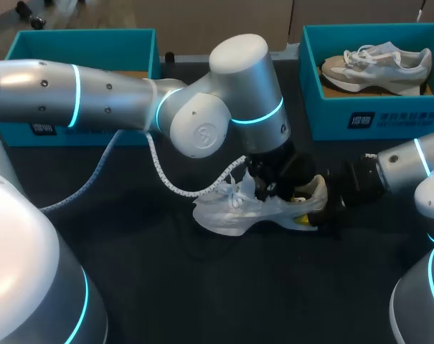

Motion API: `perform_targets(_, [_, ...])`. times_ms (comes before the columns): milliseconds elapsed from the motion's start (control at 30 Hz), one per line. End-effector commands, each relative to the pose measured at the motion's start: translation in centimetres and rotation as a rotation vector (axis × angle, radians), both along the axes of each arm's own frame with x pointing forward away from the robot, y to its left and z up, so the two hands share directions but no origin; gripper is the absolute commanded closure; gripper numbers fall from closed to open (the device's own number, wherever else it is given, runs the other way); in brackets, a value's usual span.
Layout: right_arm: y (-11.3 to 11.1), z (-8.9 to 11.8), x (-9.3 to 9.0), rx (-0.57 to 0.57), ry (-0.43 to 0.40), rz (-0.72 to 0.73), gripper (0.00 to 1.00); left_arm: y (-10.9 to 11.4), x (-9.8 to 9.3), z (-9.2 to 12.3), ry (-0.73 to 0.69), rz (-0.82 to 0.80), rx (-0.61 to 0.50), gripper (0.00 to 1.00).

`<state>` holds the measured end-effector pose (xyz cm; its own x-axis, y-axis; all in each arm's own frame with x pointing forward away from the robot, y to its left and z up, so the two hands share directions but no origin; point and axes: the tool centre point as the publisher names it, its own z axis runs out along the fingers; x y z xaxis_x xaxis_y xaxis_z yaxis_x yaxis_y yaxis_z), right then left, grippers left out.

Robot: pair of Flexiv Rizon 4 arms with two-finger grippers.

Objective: Take the shoe out of the shoebox, open the shoe tongue, remove and reinsert the insole, then place the shoe into the shoebox

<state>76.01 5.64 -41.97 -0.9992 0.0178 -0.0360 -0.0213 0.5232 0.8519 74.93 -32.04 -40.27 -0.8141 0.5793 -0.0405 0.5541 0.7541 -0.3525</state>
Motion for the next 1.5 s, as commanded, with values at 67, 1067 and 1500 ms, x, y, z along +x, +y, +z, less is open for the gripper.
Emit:
perform_targets(67, [0.3, -0.5, -0.2, -0.004, 0.000, 0.000, 1.00, 0.2, -0.2, 0.0, 0.017, 0.006, 0.017, 1.00])
perform_targets(1067, [0.3, -0.5, -0.2, -0.004, 0.000, 0.000, 1.00, 2.1, -2.1, 0.4, 0.106, 0.317, 0.104, 1.00])
perform_targets(1500, [0.3, -0.5, -0.2, -0.004, 0.000, 0.000, 1.00, 2.4, -2.2, 0.7, 0.132, 0.359, 0.143, 1.00])
